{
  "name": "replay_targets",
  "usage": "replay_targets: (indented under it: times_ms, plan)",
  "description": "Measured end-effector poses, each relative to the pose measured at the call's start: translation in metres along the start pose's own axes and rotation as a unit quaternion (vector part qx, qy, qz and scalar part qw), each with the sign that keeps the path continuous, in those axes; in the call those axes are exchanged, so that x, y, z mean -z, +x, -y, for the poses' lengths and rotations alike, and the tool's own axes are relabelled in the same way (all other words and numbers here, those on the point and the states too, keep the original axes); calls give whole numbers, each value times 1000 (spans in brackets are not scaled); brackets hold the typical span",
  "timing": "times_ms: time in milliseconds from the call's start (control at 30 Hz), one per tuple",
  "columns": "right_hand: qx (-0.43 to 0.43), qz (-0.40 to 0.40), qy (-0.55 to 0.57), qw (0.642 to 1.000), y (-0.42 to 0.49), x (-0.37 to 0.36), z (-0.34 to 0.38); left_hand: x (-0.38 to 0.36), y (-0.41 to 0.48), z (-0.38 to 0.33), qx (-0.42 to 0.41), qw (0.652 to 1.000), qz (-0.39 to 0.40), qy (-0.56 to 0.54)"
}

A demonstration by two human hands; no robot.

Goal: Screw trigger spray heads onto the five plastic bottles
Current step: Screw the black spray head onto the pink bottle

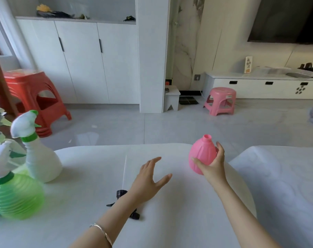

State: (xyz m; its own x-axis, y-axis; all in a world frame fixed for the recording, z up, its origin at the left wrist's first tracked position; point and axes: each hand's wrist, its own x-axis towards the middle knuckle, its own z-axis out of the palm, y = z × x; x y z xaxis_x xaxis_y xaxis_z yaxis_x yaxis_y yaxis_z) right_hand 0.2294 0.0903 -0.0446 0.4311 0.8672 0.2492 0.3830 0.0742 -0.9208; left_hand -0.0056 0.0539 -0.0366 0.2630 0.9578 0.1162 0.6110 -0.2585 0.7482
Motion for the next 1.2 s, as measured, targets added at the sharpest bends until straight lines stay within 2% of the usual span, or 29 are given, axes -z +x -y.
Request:
replay_targets:
  times_ms: [467,833,900,967,1067,1133,1200]
  plan:
    - [-10,-16,-27,999,-8,-10,-4,7,-3,5,18,999,-19,-43]
    - [-35,90,-38,995,-43,-24,22,24,-15,3,51,993,-30,-103]
    - [-42,116,-3,992,-53,-29,42,33,-20,2,66,989,-32,-131]
    - [-50,145,92,984,-66,-35,71,47,-29,-1,86,979,-30,-183]
    - [-67,239,237,939,-92,-44,114,74,-48,-2,100,950,19,-297]
    - [-68,296,268,914,-111,-53,132,92,-64,2,97,929,56,-352]
    - [-73,322,267,905,-131,-66,142,104,-79,11,106,909,66,-398]
